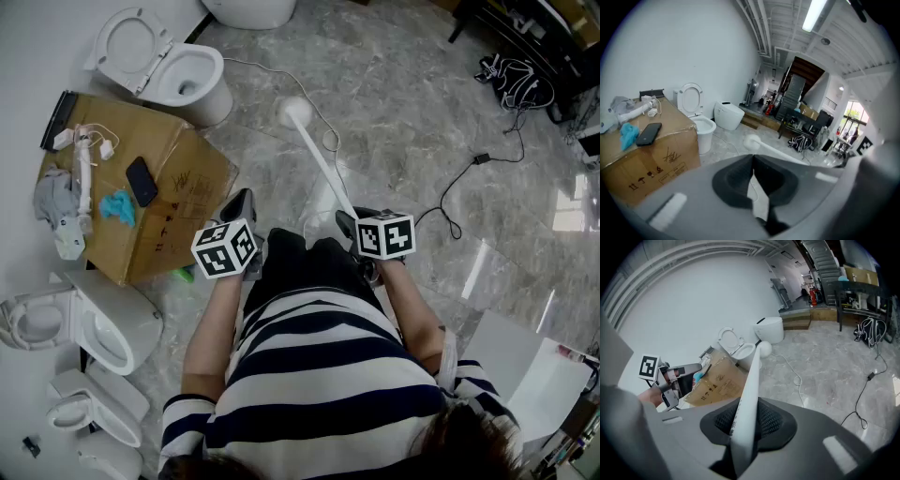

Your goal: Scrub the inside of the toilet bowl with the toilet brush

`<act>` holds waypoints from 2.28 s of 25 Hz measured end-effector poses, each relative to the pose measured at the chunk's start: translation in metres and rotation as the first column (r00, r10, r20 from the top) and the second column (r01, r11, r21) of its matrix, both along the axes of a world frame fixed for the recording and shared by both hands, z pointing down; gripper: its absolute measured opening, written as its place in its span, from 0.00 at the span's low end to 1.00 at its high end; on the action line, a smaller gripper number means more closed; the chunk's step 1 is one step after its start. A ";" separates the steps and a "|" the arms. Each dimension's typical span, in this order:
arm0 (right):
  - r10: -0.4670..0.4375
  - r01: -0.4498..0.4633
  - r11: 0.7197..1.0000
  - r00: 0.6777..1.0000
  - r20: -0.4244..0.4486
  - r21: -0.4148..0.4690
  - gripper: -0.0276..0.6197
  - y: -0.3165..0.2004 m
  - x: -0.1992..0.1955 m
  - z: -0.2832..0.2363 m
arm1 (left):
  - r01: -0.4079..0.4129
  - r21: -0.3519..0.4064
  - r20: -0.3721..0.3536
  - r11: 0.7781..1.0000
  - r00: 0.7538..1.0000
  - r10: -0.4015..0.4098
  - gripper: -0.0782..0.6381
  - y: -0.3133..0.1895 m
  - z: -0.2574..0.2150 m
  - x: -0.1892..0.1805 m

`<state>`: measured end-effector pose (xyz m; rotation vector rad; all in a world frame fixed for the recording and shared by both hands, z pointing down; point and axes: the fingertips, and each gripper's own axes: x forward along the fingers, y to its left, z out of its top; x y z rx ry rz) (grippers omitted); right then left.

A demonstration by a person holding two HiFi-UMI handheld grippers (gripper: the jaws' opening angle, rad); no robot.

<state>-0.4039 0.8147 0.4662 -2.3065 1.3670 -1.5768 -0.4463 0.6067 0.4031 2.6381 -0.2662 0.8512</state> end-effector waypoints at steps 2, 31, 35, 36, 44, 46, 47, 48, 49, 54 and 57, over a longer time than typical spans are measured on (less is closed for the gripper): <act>0.006 -0.006 1.000 1.000 0.002 0.003 0.17 -0.004 0.005 0.001 | 0.007 -0.006 0.004 1.000 1.000 -0.007 0.11 -0.004 0.003 0.003; -0.256 0.256 0.962 0.967 0.012 -0.098 0.17 -0.205 0.240 0.014 | 0.213 -0.118 0.040 0.970 0.977 -0.210 0.11 -0.182 0.046 0.196; -0.258 0.259 0.962 0.966 0.017 -0.092 0.17 -0.223 0.266 0.011 | 0.236 -0.115 0.055 0.965 0.971 -0.231 0.11 -0.197 0.043 0.213; -0.266 0.267 0.959 0.964 0.020 -0.093 0.17 -0.225 0.272 0.010 | 0.245 -0.114 0.062 0.963 0.969 -0.239 0.11 -0.200 0.043 0.217; -0.412 0.411 0.907 0.911 0.011 -0.092 0.17 -0.257 0.340 0.007 | 0.365 -0.113 0.070 0.924 0.931 -0.359 0.11 -0.223 0.036 0.255; -0.445 0.445 0.892 0.895 0.014 -0.082 0.17 -0.268 0.358 0.006 | 0.399 -0.112 0.074 0.910 0.917 -0.393 0.11 -0.228 0.036 0.268; -0.463 0.463 0.883 0.886 0.016 -0.076 0.17 -0.273 0.366 0.005 | 0.416 -0.111 0.076 0.903 0.909 -0.410 0.11 -0.230 0.037 0.275; -0.483 0.483 0.873 0.875 0.017 -0.069 0.17 -0.278 0.374 0.005 | 0.434 -0.110 0.077 0.894 0.901 -0.428 0.11 -0.232 0.038 0.281; -0.504 0.504 0.861 0.863 0.017 -0.062 0.17 -0.283 0.381 0.006 | 0.453 -0.111 0.077 0.884 0.891 -0.447 0.11 -0.234 0.039 0.288; -0.605 0.605 0.794 0.796 0.007 -0.061 0.17 -0.307 0.413 0.009 | 0.527 -0.098 0.083 0.844 0.850 -0.521 0.11 -0.242 0.042 0.308; -0.641 0.641 0.766 0.767 0.005 -0.055 0.17 -0.325 0.424 0.011 | 0.571 -0.093 0.080 0.816 0.821 -0.566 0.11 -0.252 0.041 0.312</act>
